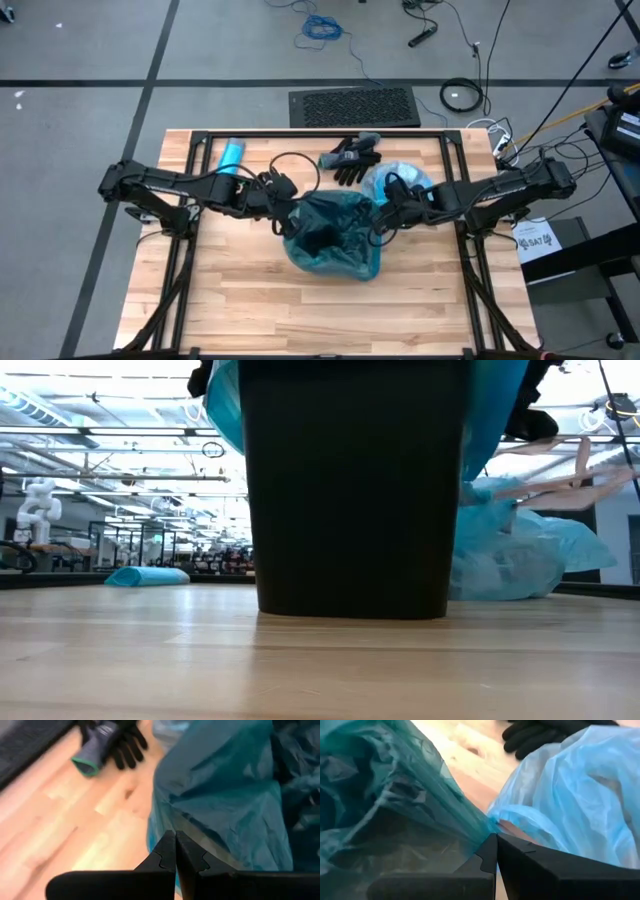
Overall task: Place trash/remove bag and relplace
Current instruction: Put the blue trash bag into the black trash bin
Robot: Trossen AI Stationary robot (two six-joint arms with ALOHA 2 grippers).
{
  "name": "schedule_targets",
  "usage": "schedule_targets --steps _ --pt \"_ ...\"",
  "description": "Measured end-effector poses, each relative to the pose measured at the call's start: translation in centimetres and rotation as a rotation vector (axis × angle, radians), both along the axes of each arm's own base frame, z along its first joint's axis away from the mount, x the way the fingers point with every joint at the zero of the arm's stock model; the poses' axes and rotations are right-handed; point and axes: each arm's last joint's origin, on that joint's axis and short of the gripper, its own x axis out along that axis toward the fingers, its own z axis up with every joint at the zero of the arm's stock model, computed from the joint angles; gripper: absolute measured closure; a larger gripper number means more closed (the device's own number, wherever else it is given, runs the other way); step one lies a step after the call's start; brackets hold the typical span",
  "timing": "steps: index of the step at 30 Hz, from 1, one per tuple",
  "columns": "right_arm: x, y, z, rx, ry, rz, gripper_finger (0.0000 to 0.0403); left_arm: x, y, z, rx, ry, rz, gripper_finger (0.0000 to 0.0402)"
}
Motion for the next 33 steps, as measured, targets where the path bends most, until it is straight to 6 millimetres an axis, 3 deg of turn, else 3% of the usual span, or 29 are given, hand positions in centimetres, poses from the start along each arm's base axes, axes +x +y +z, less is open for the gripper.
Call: schedule_targets --steps 6,19,27,33 --pt "-0.2 0.7 0.2 -0.023 -0.013 0.006 0.0403 -0.1 -0.6 0.0 -0.031 -0.005 -0.011 0.0400" --pt "-2.2 1.4 4.7 -0.094 -0.190 0.037 0.0403 -1.3 -1.1 1.4 -0.051 -0.069 -0.014 0.0400" --pt "-3.3 1.7 5.4 -0.071 -0.216 0.042 0.0403 -2.6 -1.4 2.6 -0.068 -0.119 -0.041 0.0400" --pt "-3.7 3.7 5.6 0.037 -0.246 0.165 0.0403 -3.0 -3.2 2.6 -0.120 -0.103 -0.142 0.0400"
